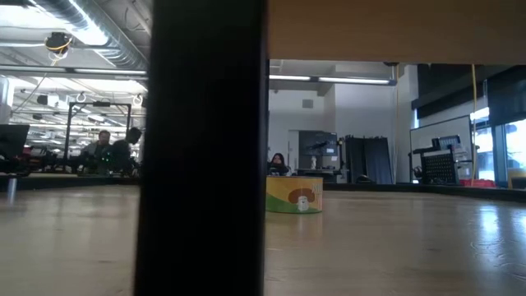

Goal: Pick and place cans onto a shelf
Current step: Put the blue canned cherries on the shelf

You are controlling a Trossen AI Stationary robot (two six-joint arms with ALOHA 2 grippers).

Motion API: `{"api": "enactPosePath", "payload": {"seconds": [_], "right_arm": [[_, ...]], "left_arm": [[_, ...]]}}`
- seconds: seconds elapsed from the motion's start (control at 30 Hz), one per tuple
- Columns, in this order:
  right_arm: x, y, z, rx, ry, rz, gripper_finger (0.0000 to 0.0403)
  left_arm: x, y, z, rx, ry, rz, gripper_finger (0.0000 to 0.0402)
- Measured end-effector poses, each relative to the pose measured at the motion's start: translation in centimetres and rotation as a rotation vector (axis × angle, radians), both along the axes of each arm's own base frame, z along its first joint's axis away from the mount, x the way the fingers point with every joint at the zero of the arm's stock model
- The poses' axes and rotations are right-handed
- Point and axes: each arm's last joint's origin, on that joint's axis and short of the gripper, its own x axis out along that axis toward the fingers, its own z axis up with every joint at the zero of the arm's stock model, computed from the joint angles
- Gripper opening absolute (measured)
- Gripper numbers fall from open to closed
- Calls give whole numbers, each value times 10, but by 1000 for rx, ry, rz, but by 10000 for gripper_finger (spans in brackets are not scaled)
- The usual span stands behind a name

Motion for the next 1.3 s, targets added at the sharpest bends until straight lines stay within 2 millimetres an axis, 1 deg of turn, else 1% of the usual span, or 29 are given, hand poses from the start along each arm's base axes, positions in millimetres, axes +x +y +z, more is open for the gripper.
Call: {"api": "enactPosePath", "payload": {"seconds": [0.13, 0.33, 0.43, 0.53, 0.63, 0.9, 1.03, 1.17, 1.3], "right_arm": [[0, 0, 1, 10, -2, -4, 4], [2, 2, 4, 41, -29, -1, 4], [2, 2, 4, 42, -31, -1, 4], [2, 2, 4, 41, -31, 0, 4], [2, 2, 4, 41, -31, 0, 4], [2, 2, 4, 40, -31, 0, 4], [2, 2, 4, 40, -31, -1, 4], [2, 2, 4, 40, -31, -1, 4], [2, 2, 4, 39, -31, 0, 4]], "left_arm": [[-5, -2, -15, 47, 57, 91, 63], [-11, -15, -34, 9, 18, 136, 61], [-17, -19, -40, 24, 28, 154, 60], [-22, -19, -43, 54, 53, 205, 60], [-25, -21, -44, 74, 41, 236, 60], [-26, -22, -46, 113, -12, 252, 60], [-27, -20, -52, 132, 8, 258, 60], [-30, -18, -60, 138, 75, 262, 60], [-30, -18, -63, 138, 53, 261, 60]]}}
